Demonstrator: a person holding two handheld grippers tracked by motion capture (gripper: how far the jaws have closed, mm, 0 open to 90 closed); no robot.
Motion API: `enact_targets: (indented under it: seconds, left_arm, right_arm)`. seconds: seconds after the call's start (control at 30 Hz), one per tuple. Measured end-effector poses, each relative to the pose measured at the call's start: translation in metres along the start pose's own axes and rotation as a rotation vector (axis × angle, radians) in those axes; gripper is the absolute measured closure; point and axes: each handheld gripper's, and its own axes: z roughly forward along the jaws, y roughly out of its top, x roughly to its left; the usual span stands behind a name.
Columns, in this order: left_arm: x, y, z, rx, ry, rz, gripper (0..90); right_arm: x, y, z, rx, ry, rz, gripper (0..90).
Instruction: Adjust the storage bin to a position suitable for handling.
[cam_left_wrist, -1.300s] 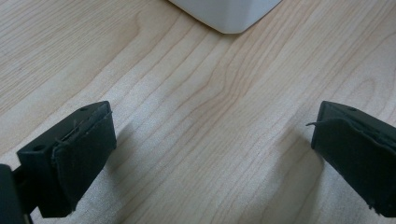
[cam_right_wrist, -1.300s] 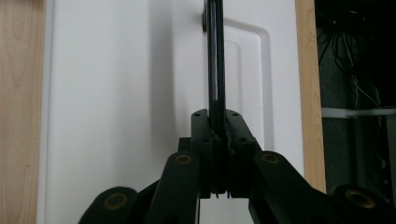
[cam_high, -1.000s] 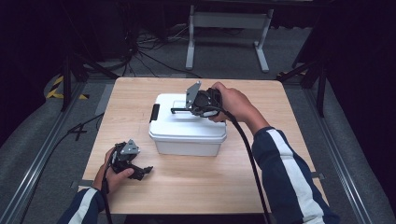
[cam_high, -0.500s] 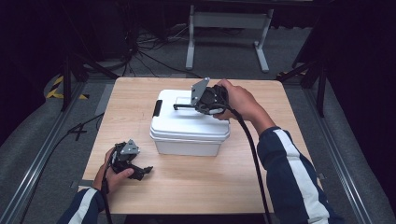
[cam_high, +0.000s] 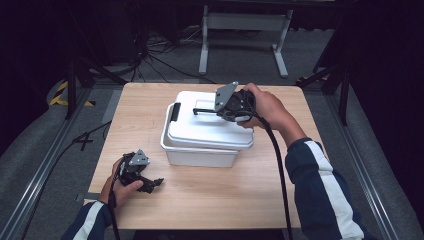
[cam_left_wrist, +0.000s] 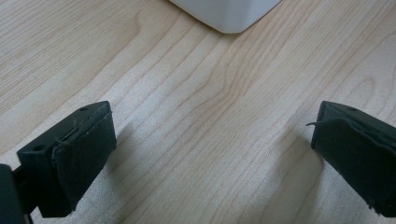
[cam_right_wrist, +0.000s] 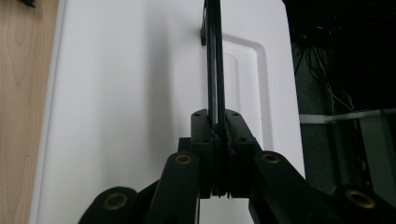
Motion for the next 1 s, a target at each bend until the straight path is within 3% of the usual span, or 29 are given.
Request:
enact_targets:
  seconds: [0.53, 1.0]
  left_arm:
    - [0.000, 0.000, 0.000, -0.005, 0.002, -0.003, 0.4]
    - [0.000, 0.000, 0.000, -0.006, 0.003, -0.003, 0.4]
  right_arm:
    - [-0.007, -0.053, -0.033, -0.017, -0.048, 0.087, 84.8]
    - [-0.001, -0.096, -0.063, -0.019, -0.099, 0.141, 84.7]
